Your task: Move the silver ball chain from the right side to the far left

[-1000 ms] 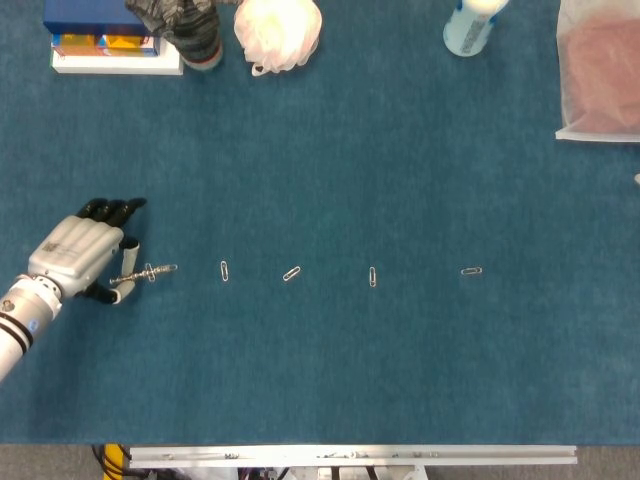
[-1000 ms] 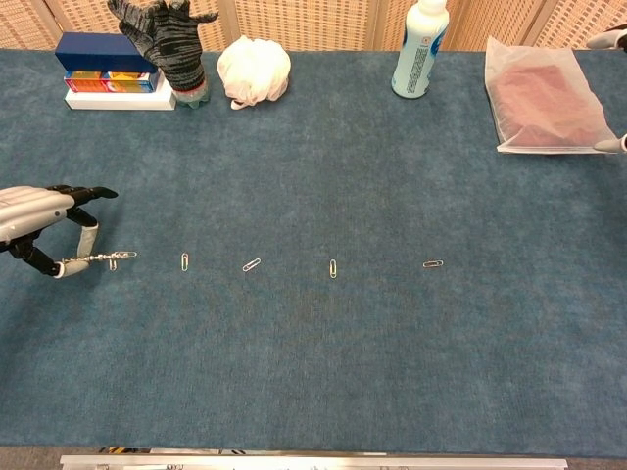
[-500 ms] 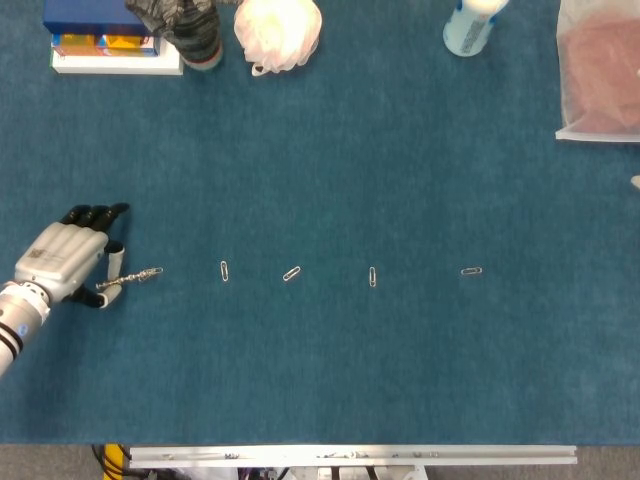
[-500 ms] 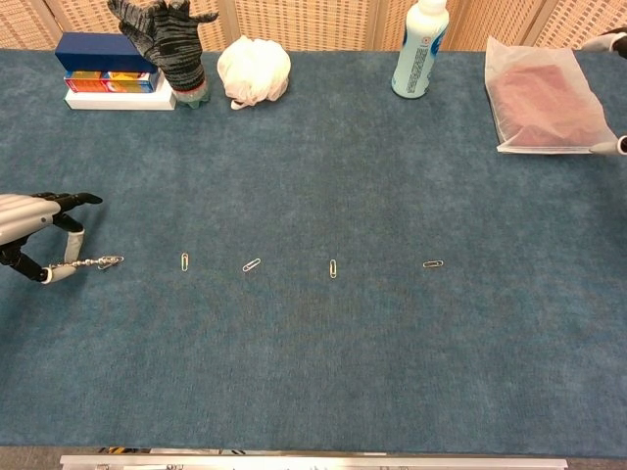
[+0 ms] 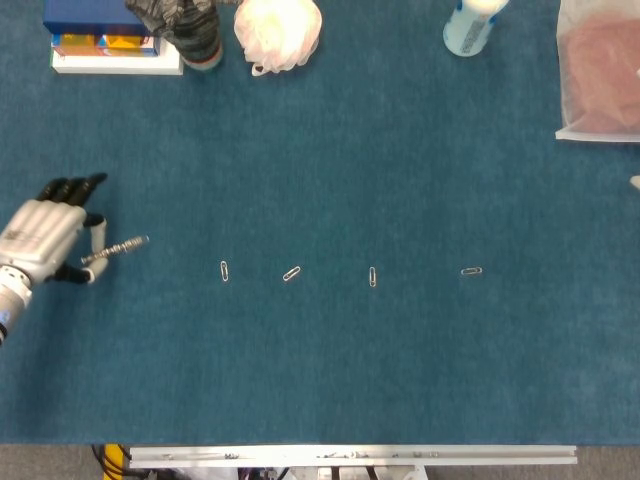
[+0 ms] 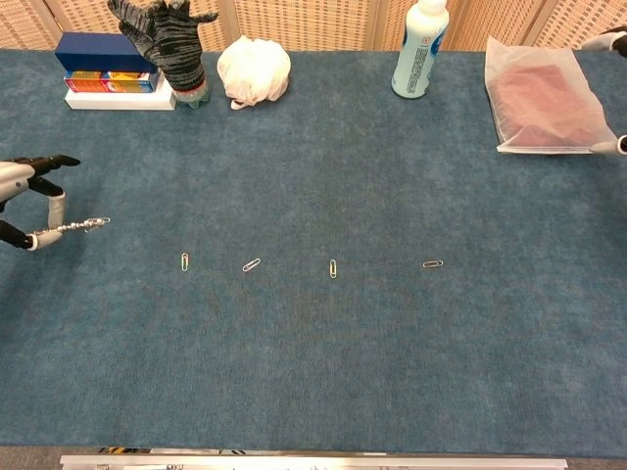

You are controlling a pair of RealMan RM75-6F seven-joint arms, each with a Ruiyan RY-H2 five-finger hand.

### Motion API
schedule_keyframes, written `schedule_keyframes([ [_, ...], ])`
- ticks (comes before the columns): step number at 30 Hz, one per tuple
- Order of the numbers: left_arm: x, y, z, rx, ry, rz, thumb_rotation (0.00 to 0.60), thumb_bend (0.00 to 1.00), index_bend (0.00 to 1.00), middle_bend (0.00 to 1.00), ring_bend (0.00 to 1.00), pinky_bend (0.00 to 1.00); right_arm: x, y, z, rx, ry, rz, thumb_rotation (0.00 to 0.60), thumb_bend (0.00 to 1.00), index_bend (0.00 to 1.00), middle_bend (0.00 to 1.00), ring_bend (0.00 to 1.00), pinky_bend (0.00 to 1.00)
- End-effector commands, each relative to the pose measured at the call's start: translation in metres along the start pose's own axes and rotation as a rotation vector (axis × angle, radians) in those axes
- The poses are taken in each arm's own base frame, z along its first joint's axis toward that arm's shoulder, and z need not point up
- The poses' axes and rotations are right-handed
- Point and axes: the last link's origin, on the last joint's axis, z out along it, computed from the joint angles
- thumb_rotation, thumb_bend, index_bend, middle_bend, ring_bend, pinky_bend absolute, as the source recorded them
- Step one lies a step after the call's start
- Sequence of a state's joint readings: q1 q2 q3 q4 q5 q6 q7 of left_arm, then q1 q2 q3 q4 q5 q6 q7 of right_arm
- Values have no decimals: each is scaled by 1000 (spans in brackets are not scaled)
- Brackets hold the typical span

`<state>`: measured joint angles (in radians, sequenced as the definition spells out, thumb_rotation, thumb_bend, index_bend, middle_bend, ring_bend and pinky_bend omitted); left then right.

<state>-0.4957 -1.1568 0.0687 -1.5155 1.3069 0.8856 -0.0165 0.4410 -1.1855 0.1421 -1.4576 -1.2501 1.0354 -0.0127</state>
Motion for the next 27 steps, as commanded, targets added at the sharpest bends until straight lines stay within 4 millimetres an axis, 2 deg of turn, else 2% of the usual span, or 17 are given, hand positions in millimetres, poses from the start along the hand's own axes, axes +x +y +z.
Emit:
schedule_keyframes([
  [1,5,-8,1,31,20,-9,600,360,566,0,0,36,0,0,0,0,1,0,600,0,121,62,0,108],
  [5,4,-23,3,84,18,-9,600,360,545,0,0,36,2,1,-2,-3,6,1,600,0,121,62,0,108],
  [8,-1,-31,0,114,-1,-13,600,359,482,0,0,36,3,3,-3,-8,9,-1,600,0,121,62,0,108],
  [11,-3,-37,-4,139,-11,-8,600,336,307,0,0,36,4,4,-4,-11,12,0,600,0,121,62,0,108],
  [13,-2,-40,-6,155,4,-17,600,218,154,0,0,36,5,4,-5,-11,15,1,600,0,121,62,0,108],
  [15,2,-42,-8,167,28,-43,600,144,96,0,0,37,5,4,-6,-11,19,3,600,0,121,62,0,108],
  [24,40,-42,-27,206,261,-119,600,139,162,0,0,56,22,11,-22,-36,78,-8,600,0,121,62,0,108],
  [27,49,-42,-36,216,291,-126,600,204,185,0,0,61,22,14,-30,-52,73,-17,600,0,121,62,0,108],
])
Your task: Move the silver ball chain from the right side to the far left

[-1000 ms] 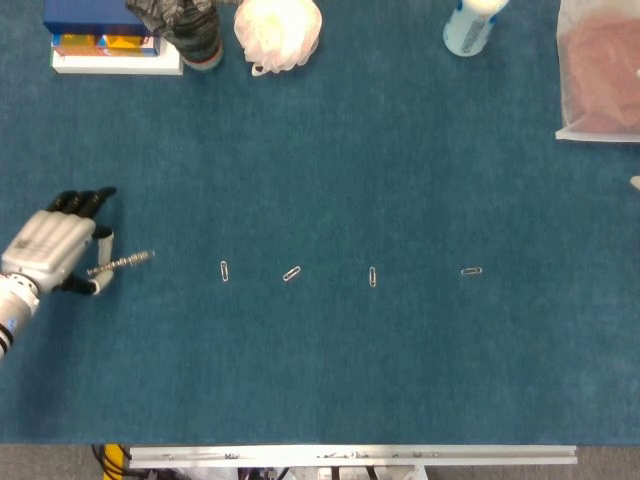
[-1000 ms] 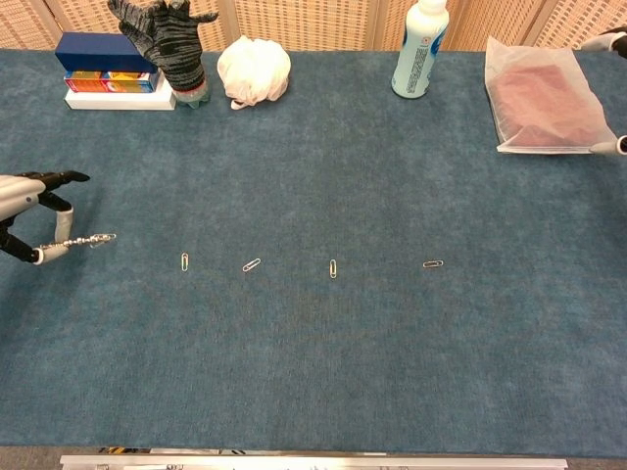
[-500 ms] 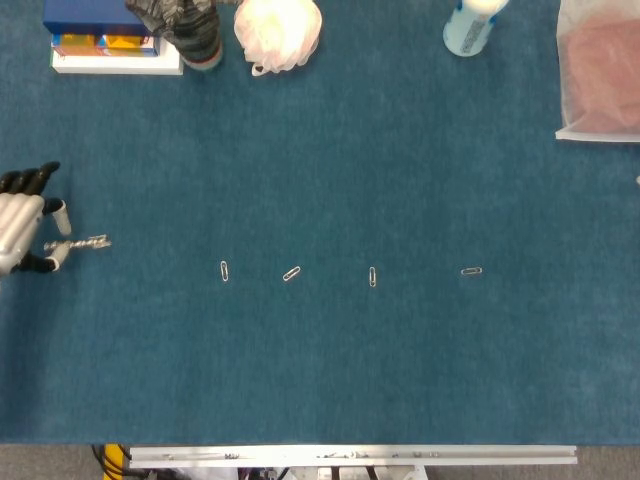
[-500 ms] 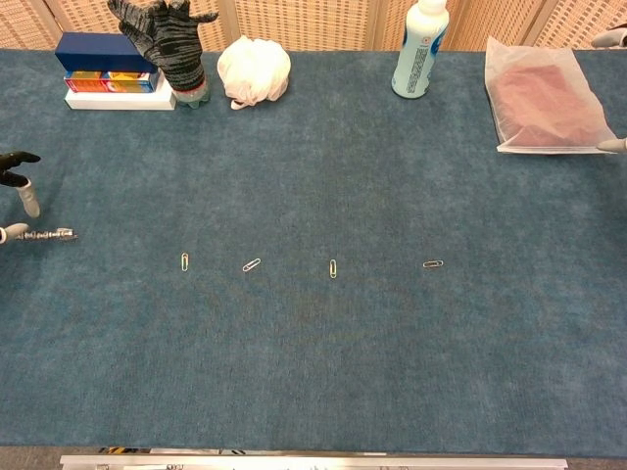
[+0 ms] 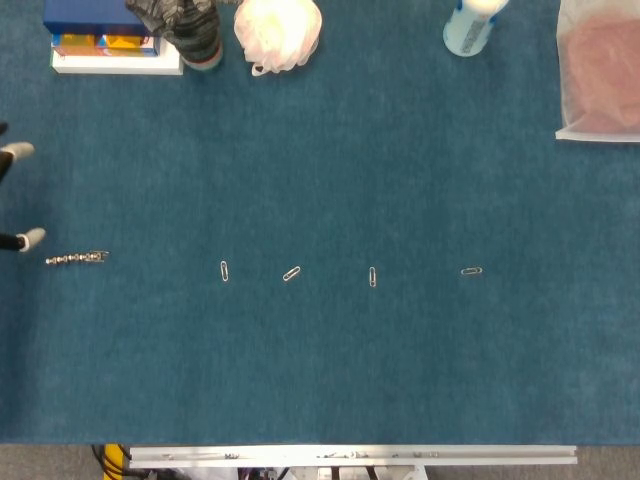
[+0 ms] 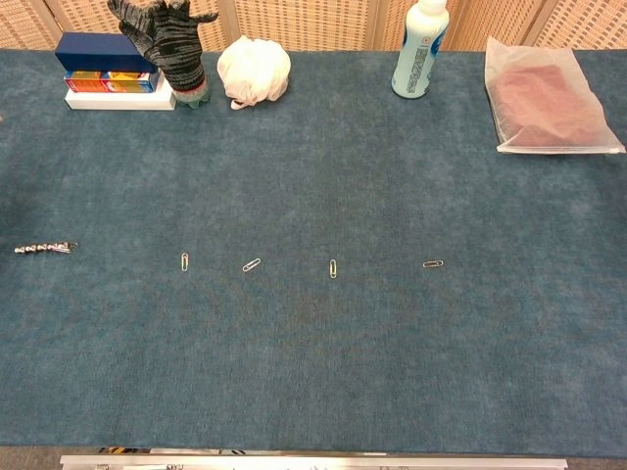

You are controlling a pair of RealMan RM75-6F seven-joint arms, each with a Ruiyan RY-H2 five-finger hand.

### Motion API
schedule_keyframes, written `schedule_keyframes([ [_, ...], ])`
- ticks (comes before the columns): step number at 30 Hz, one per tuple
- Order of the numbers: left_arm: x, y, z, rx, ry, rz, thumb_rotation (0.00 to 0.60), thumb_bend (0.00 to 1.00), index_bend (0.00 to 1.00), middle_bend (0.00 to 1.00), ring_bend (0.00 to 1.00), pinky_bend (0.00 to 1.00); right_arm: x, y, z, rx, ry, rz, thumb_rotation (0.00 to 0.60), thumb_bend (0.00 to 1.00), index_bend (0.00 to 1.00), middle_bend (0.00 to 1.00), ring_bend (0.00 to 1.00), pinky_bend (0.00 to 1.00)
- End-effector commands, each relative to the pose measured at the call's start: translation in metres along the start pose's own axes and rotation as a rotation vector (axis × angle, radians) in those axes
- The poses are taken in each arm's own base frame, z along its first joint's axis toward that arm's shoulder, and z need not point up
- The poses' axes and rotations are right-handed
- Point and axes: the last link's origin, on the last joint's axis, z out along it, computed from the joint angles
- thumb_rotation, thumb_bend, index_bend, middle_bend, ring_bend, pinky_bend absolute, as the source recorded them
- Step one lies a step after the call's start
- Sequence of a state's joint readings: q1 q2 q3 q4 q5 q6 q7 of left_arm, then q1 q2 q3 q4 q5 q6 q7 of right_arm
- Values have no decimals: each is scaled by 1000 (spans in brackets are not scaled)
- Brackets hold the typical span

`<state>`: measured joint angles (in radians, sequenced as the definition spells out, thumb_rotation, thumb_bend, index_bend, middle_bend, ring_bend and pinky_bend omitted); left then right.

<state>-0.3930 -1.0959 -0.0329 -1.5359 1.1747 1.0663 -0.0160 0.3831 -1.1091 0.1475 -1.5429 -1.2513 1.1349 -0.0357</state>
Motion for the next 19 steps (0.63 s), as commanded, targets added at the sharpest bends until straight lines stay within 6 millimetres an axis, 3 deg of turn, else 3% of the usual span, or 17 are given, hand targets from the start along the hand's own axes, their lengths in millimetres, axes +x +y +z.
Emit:
schedule_keyframes([
  [1,16,-2,-11,22,53,-12,600,241,192,0,0,63,0,4,-10,-18,-8,-11,600,0,121,62,0,108],
  [5,24,0,-25,43,78,-21,600,326,223,0,0,66,-2,8,-22,-45,-14,-7,600,0,121,62,0,108],
  [13,23,4,-55,86,64,5,600,329,227,0,0,66,0,11,-43,-80,-9,11,600,0,121,62,0,108],
  [19,22,10,-61,89,69,19,600,329,238,0,0,67,1,13,-51,-88,3,28,600,0,121,62,0,108],
])
